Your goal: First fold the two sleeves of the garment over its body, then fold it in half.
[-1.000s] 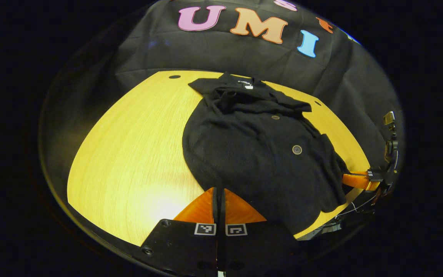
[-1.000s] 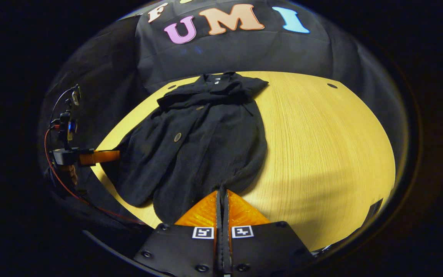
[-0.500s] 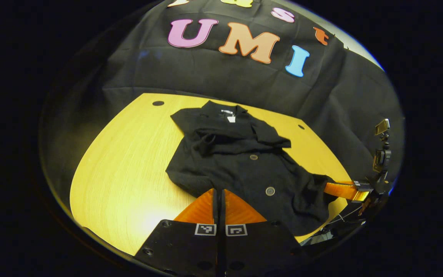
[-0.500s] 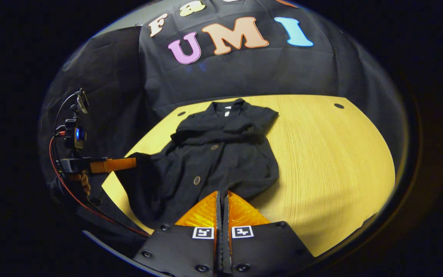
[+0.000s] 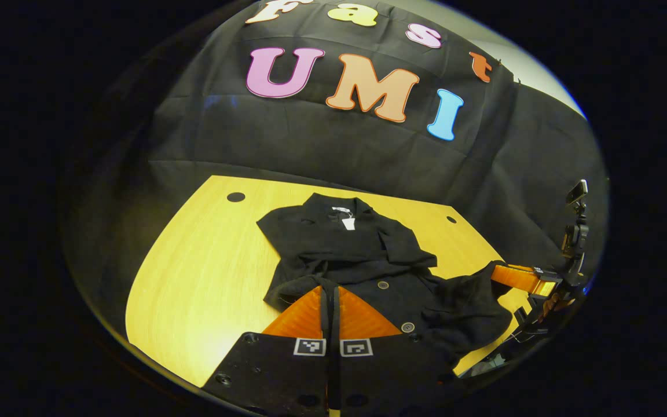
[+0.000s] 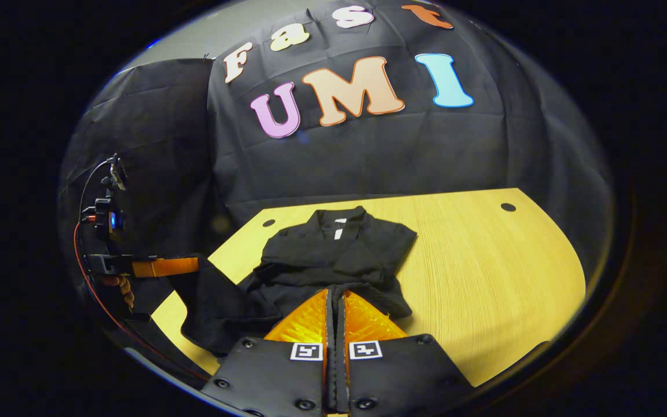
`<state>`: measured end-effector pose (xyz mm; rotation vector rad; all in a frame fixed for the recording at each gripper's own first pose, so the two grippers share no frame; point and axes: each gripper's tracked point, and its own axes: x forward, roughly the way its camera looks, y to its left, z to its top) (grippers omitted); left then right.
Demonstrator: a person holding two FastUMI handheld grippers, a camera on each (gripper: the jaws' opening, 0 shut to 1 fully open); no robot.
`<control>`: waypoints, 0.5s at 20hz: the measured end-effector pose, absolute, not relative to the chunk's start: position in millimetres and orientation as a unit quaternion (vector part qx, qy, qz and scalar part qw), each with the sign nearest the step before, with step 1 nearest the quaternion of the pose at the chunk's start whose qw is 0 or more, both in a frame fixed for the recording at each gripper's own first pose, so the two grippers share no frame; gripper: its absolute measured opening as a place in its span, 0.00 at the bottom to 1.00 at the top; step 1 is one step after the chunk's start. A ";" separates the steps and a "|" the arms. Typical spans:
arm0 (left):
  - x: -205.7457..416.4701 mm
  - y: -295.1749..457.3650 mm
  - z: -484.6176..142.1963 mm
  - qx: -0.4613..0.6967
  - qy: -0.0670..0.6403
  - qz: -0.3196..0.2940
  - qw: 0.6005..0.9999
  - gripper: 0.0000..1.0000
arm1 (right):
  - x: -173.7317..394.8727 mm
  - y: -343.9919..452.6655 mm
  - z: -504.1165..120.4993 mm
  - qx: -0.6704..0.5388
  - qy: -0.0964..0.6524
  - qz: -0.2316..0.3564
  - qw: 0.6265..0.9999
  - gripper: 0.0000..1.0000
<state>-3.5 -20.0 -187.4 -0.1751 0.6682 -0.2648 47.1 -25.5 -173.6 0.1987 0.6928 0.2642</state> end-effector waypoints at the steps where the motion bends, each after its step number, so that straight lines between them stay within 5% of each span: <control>1: 3.2 -18.6 -185.0 -0.085 0.323 -0.129 0.934 0.00 | 54.5 -25.5 -169.3 0.097 0.334 0.127 0.929 0.02; 10: 60.9 -14.6 -170.7 -0.093 0.295 -0.139 0.941 0.00 | 112.0 -27.6 -138.5 0.094 0.297 0.103 0.945 0.02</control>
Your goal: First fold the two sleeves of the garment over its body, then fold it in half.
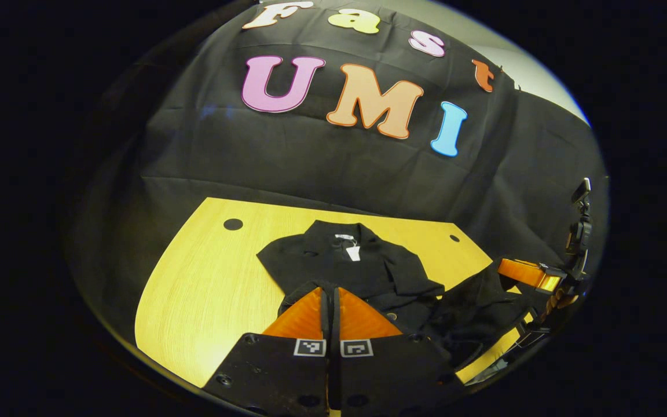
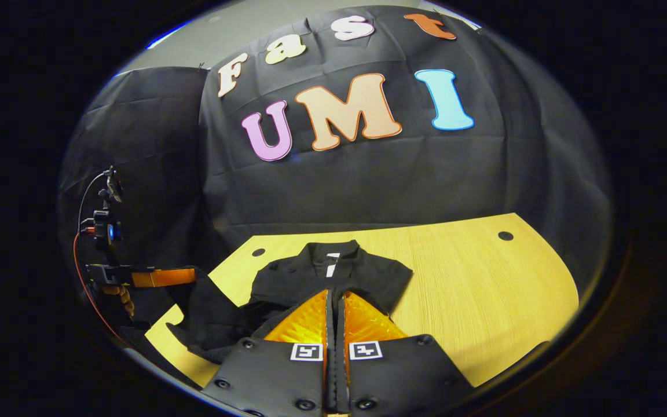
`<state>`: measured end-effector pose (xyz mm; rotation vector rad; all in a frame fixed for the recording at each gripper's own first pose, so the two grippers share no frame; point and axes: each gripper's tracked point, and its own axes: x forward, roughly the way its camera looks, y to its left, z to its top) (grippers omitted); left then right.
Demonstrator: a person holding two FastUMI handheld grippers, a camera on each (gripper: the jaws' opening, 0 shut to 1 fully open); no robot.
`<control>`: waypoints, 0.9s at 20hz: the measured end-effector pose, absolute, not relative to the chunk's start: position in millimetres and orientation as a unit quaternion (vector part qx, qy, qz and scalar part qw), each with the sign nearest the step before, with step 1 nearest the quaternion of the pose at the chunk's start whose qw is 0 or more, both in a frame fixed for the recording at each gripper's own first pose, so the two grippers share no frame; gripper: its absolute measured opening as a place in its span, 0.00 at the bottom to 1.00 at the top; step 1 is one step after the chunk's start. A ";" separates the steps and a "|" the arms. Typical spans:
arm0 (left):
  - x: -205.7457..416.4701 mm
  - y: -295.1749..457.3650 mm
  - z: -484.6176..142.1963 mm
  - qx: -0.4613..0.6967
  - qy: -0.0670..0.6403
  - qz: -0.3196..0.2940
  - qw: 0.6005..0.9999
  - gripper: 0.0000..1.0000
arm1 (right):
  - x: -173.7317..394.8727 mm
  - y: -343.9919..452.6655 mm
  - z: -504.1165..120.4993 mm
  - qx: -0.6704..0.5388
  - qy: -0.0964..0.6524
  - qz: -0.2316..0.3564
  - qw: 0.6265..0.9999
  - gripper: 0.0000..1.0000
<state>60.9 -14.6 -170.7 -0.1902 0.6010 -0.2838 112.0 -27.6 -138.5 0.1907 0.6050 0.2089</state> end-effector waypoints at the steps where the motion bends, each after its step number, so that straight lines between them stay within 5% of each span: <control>1: 68.6 -13.7 -168.4 -0.093 0.291 -0.139 0.942 0.00 | 118.8 -28.1 -135.9 0.094 0.294 0.100 0.946 0.02; 18: 175.9 16.3 -184.0 -0.089 0.260 -0.103 0.956 0.00 | 227.2 -53.1 -132.5 0.117 0.269 0.047 0.955 0.03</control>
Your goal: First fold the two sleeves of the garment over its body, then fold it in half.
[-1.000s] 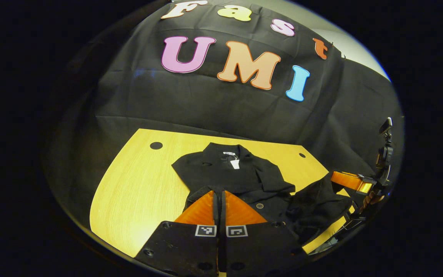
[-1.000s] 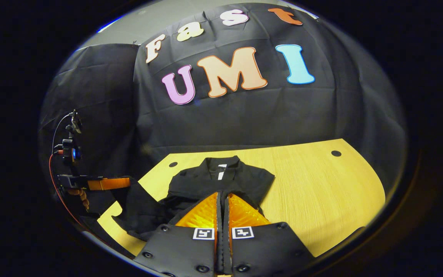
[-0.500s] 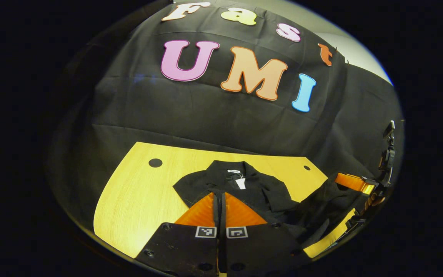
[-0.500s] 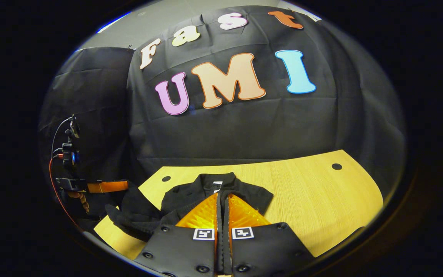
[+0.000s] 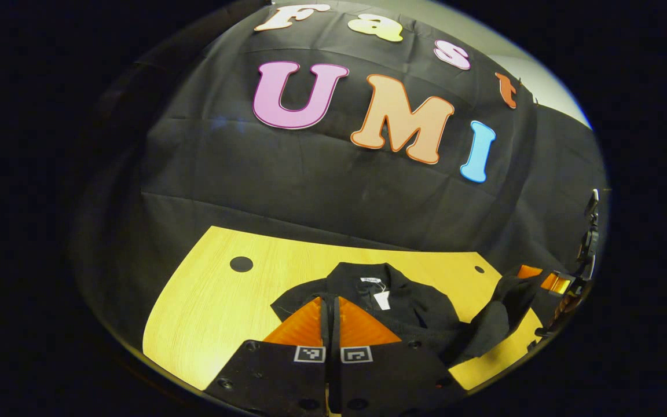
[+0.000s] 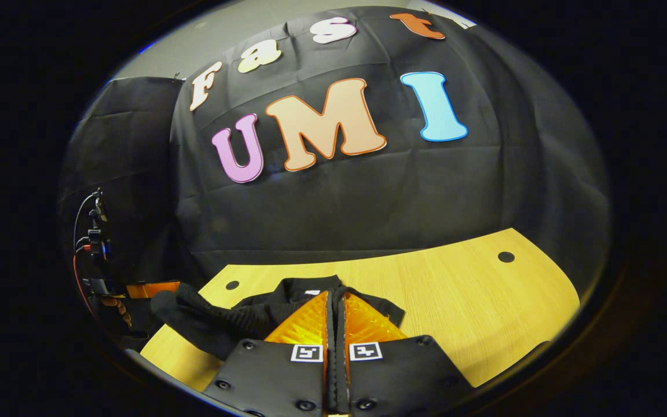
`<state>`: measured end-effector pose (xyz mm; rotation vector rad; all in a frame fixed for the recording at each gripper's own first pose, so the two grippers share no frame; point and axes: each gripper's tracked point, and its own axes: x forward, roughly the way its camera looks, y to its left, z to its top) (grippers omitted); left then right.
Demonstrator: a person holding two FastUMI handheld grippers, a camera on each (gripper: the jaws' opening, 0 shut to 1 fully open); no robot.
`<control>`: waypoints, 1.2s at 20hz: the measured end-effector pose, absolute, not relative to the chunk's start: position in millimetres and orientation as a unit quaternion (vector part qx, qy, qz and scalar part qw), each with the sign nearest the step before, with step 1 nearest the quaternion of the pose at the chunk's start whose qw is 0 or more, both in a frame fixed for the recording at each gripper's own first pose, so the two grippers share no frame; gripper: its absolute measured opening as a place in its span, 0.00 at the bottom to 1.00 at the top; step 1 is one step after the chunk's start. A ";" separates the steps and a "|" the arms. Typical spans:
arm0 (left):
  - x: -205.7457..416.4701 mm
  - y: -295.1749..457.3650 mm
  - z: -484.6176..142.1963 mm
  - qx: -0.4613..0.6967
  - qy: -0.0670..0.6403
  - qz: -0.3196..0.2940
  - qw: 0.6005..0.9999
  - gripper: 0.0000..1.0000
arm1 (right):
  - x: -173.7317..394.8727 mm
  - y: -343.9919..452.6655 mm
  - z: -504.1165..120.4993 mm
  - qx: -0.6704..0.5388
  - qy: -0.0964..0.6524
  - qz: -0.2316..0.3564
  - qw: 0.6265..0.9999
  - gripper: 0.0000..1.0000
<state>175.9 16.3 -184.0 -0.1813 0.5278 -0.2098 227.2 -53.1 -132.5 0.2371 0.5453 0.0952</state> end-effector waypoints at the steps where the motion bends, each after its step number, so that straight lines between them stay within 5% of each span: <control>1: 183.4 16.9 -185.7 -0.083 0.259 -0.102 0.957 0.00 | 235.7 -56.4 -134.7 0.119 0.269 0.038 0.955 0.02; 3: 201.0 44.6 -190.0 -0.039 0.247 -0.034 0.968 0.00 | 252.0 -70.1 -140.9 0.119 0.266 0.004 0.957 0.02; 4: 213.0 68.4 -180.0 -0.005 0.220 0.023 0.975 0.00 | 258.9 -79.8 -147.6 0.117 0.267 -0.022 0.956 0.26; 7: 232.9 67.5 -132.5 0.022 0.129 0.037 0.991 0.87 | 261.0 -86.4 -134.9 0.106 0.238 -0.058 0.964 0.97; 15: 191.9 41.5 -68.8 0.037 0.067 -0.003 0.997 0.98 | 216.3 -79.1 -48.6 0.058 0.134 -0.068 0.987 0.98; 16: 181.3 40.6 -56.6 0.039 0.054 0.001 0.998 0.91 | 205.9 -77.9 -37.4 0.053 0.119 -0.064 0.989 0.98; 17: 169.3 41.0 -44.9 0.045 0.042 0.007 0.998 0.99 | 195.5 -77.3 -26.8 0.050 0.104 -0.059 0.992 0.98; 24: 75.6 15.9 3.3 0.055 0.003 0.018 0.998 0.94 | 98.5 -67.4 3.6 0.054 0.071 -0.027 0.996 0.97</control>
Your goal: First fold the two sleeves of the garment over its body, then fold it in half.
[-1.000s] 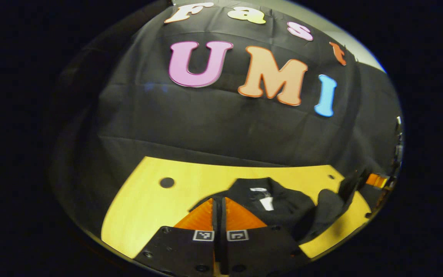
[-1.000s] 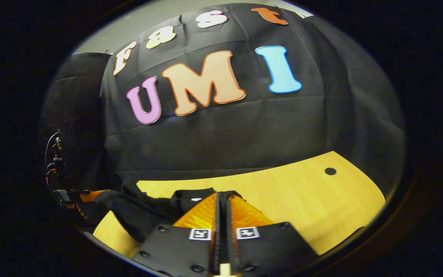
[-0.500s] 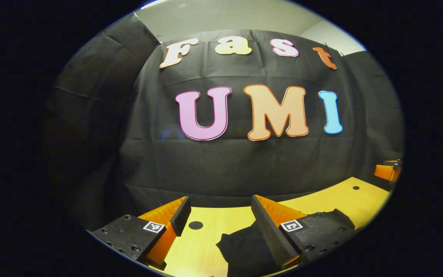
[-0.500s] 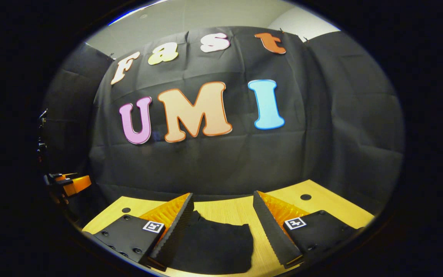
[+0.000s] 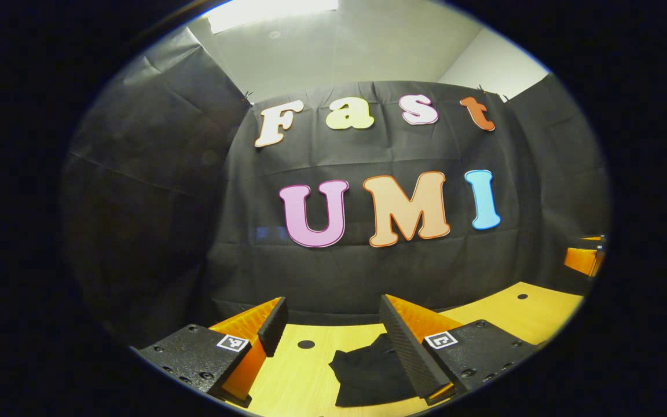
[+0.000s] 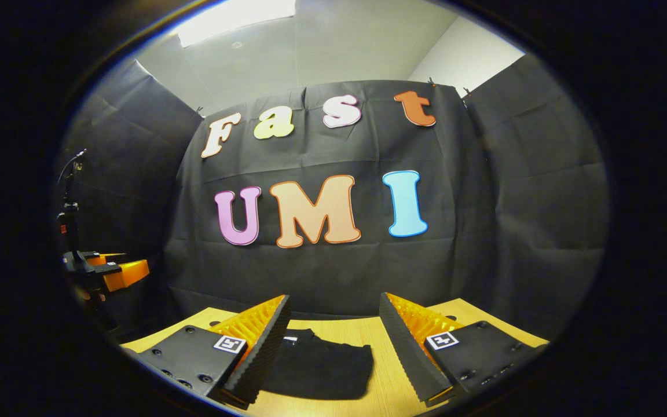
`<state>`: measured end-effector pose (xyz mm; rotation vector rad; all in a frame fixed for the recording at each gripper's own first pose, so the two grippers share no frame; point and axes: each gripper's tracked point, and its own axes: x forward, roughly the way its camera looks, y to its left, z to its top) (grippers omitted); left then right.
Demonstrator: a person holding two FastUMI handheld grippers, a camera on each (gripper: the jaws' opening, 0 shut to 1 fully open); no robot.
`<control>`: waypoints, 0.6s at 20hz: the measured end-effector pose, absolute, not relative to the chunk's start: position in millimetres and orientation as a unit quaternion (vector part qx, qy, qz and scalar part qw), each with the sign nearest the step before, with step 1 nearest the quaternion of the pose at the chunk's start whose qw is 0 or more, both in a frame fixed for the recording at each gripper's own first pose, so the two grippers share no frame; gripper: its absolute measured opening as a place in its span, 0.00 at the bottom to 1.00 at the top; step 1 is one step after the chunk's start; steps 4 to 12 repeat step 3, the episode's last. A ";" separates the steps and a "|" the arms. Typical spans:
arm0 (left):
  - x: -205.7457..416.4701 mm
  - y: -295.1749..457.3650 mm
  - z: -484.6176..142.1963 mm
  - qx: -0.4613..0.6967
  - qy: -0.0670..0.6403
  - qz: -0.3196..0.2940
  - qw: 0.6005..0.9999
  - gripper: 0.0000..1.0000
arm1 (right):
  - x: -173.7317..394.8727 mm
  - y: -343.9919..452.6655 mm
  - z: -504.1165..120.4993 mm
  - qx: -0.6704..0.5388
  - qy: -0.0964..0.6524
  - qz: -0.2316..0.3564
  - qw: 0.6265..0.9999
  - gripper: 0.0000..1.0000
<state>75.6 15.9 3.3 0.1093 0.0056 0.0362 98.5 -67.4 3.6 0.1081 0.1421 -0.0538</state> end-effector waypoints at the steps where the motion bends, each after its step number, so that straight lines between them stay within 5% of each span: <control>1: 61.3 9.3 7.4 0.054 0.000 0.015 0.998 0.98 | 83.6 -66.4 7.7 0.057 0.068 -0.024 0.996 0.97; 12: 34.8 -0.9 13.6 0.054 -0.006 0.010 0.998 0.98 | 55.8 -69.7 15.9 0.060 0.059 -0.026 0.996 0.94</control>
